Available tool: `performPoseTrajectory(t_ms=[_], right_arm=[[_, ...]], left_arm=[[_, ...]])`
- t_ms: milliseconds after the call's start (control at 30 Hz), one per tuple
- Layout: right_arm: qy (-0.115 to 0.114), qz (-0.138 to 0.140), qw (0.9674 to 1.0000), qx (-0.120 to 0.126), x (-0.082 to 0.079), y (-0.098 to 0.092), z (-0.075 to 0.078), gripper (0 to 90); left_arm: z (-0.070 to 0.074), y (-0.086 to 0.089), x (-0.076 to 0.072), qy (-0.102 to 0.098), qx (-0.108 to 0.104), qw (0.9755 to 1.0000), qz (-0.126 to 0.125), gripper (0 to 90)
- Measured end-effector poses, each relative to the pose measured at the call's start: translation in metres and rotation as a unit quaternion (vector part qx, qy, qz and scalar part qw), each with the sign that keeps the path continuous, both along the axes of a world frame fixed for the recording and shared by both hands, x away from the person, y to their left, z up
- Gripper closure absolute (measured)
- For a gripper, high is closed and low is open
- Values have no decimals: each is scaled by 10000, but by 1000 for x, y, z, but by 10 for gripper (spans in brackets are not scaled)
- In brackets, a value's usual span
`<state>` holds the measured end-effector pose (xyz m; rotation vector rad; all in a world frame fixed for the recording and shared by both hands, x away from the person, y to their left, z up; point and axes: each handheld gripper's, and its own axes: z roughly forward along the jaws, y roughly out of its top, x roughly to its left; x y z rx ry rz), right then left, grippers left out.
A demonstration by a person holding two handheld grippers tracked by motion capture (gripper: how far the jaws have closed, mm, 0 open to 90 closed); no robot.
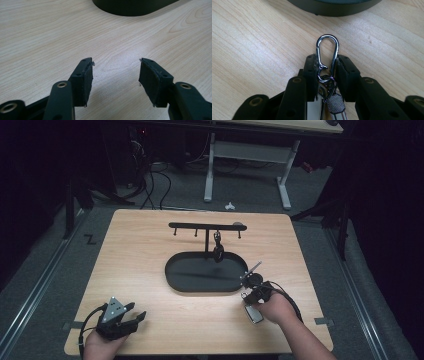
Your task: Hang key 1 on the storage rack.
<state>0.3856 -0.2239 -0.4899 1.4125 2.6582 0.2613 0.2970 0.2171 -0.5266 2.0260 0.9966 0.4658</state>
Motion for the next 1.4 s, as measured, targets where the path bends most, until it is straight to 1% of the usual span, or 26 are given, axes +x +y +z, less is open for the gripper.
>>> performPoseTrajectory(t_ms=[133, 367, 433, 533, 633, 767, 800, 833, 900, 967, 1033, 1100, 1167, 1200, 1233, 1333, 1367, 1400], right_arm=[[34, 23, 10000, -30, 0, 2, 0, 718], [88, 53, 9999, 58, -1, 0, 0, 728], [109, 25, 9999, 112, -1, -1, 0, 730], [61, -29, 9999, 155, -1, -4, 3, 748], [35, -69, 9999, 143, -2, -8, 5, 751], [46, -129, 9997, 186, -4, -13, 8, 751], [43, -180, 9995, 254, -4, -16, 8, 751], [32, -216, 9994, 267, -4, -18, 8, 750], [-8, -245, 9994, 252, -5, -21, 8, 749], [-54, -243, 9995, 183, -5, -22, 7, 743], [-151, -254, 9995, 111, -5, -22, 7, 686], [-197, -250, 9995, 51, -4, -21, 6, 634], [-227, -194, 9996, -3, -3, -18, 5, 615], [-242, -147, 9996, 6, -2, -16, 5, 614], [-254, -71, 9996, -43, -1, -14, 3, 614], [-275, 33, 9995, -155, 1, -8, 0, 607], [-279, 59, 9995, -166, 2, -6, -1, 625], [-265, 67, 9995, -128, 3, -5, -1, 658]], left_arm=[[0, 1, 0, -5, -17, 10000, 16, 449], [0, 1, 0, 11, -10, 10000, 14, 449], [0, 1, 0, 4, -17, 10000, 21, 449], [0, 1, 0, 7, -18, 10000, 22, 449], [0, 0, 1, 2, 0, 10000, 7, 449], [-1, 0, 1, 12, 6, 10000, -12, 449], [-1, 0, 1, 13, -7, 10000, -8, 449], [-1, -1, 1, 15, -11, 10000, -8, 448], [-1, -1, 1, 21, -4, 10000, -18, 449], [-1, -1, 1, 32, 19, 10000, -33, 449], [-1, -2, 1, 25, 27, 10000, -41, 448], [-1, -2, 1, 30, 19, 10000, -50, 448], [-1, -2, 1, 40, 7, 10000, -48, 448], [-1, -2, 1, 43, 4, 10000, -49, 448], [-1, -2, 1, 42, 8, 10000, -46, 448], [-1, -2, 1, 42, -2, 10000, -53, 448], [-1, -2, 1, 47, -1, 10000, -56, 448], [-1, -1, 1, 51, 8, 10000, -66, 447]])
